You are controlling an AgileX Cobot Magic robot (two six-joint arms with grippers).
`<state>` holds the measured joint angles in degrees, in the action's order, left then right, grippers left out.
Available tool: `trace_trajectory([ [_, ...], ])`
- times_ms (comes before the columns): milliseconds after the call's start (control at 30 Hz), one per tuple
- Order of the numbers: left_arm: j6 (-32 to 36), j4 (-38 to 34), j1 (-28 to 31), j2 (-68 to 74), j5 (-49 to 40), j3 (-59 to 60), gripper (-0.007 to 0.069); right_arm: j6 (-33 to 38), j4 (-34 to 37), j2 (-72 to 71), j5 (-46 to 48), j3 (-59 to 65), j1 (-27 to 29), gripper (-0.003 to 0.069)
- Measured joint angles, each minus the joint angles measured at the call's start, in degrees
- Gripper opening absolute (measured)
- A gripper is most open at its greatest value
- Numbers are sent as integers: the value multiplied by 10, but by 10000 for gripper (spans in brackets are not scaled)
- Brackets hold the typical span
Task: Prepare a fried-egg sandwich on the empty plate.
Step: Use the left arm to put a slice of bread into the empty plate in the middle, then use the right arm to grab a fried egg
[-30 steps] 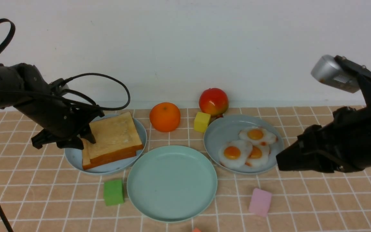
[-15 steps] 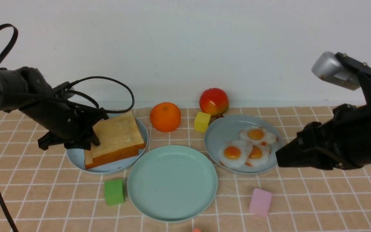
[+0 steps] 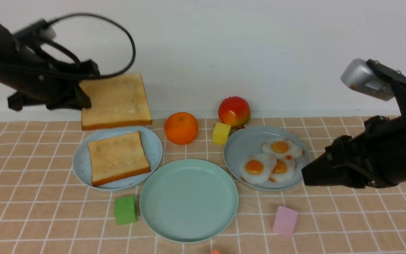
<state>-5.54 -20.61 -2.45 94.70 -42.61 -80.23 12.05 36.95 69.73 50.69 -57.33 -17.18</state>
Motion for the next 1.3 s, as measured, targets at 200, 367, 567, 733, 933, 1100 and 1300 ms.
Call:
trace_trajectory([
  [200,48,-11,-63,-7,-46,30,-3,0,2,0,-2,0,0,241],
  [367,51,-22,-125,29,-19,79,-3,0,2,0,-2,0,0,241],
  [567,15,-26,-156,100,16,83,6,0,2,0,-2,0,0,241],
  [733,-33,-25,-157,128,23,83,46,2,1,0,-2,0,0,241],
  [933,-36,-28,-157,126,25,82,163,7,-4,0,-7,0,0,241],
  [1100,-36,-23,-157,115,23,82,330,9,-12,1,-34,0,0,242],
  [1300,-34,15,-157,87,-28,55,408,-9,-49,40,-40,-32,19,267],
])
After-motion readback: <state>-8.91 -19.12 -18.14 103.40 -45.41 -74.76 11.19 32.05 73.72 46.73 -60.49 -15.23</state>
